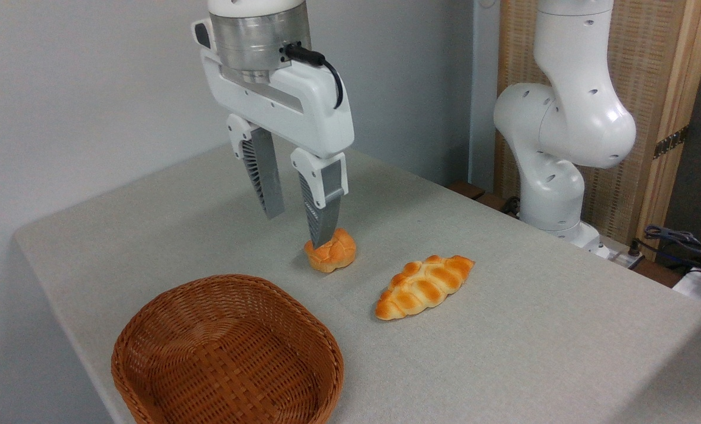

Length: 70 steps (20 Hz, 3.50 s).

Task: Put bread into the basket
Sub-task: 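Lower the open gripper onto the small round orange bun, then close the gripper fingers around the round bun, then lift the bun and carry it over the wicker basket, lowering inside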

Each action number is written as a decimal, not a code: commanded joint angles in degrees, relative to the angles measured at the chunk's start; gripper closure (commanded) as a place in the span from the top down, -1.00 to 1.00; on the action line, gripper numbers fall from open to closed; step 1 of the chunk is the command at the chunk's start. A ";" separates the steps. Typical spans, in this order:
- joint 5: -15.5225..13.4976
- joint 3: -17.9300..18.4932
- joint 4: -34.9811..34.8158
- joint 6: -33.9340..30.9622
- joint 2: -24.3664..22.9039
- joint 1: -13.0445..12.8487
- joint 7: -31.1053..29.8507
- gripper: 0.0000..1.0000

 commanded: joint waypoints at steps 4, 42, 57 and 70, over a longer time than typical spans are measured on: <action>-0.91 -3.21 -14.98 7.32 -10.08 -0.14 1.26 1.00; -6.45 -17.28 -38.20 25.08 -8.78 -1.73 4.86 -0.29; -6.53 -14.39 -22.83 17.09 -5.09 -1.29 5.21 -0.34; -5.92 -8.14 -3.22 19.96 9.50 -0.76 5.47 -0.19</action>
